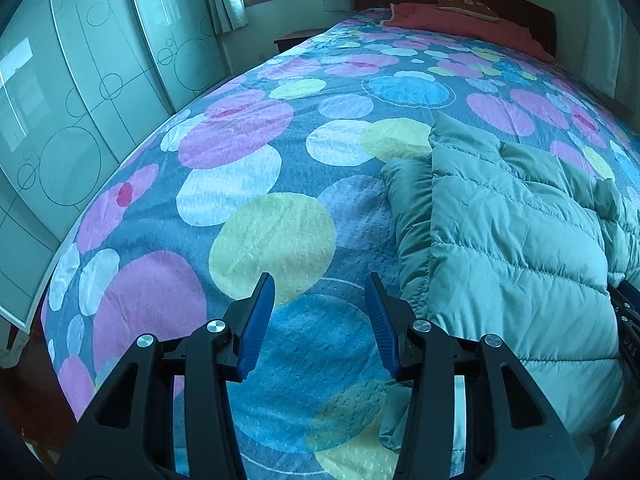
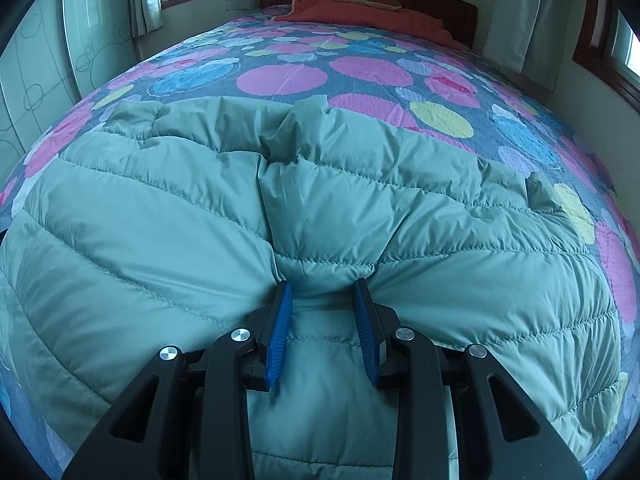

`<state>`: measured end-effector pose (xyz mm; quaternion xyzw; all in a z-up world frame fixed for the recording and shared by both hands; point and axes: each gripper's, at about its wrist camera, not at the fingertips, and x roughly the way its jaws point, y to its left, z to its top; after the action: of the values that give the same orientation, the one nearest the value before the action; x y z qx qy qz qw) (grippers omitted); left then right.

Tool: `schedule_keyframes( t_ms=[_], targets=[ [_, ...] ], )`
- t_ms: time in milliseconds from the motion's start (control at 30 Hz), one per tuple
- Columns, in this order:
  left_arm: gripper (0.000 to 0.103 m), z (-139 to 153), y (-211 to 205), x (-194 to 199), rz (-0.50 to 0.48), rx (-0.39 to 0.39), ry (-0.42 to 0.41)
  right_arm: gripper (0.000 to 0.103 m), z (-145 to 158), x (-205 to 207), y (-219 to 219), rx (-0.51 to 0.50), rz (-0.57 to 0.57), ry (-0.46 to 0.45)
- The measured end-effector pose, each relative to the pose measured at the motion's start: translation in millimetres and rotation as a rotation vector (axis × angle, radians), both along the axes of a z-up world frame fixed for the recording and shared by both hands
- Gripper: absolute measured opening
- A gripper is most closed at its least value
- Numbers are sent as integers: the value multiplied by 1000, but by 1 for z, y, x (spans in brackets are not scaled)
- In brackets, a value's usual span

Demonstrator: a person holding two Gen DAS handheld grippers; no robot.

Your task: Fold large clothes

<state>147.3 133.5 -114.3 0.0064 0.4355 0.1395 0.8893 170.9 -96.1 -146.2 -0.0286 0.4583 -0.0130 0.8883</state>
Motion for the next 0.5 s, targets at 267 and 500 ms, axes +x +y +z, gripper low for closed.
schedule_keyframes(
  t_ms=[267,500],
  targets=[
    [55,-1,3,-9,11,-34,4,32,0,-1,1,-2,-1,-1],
    [55,-9,9,-23,37,-156,27,32,0,-1,3,-4,-2,-2]
  ],
)
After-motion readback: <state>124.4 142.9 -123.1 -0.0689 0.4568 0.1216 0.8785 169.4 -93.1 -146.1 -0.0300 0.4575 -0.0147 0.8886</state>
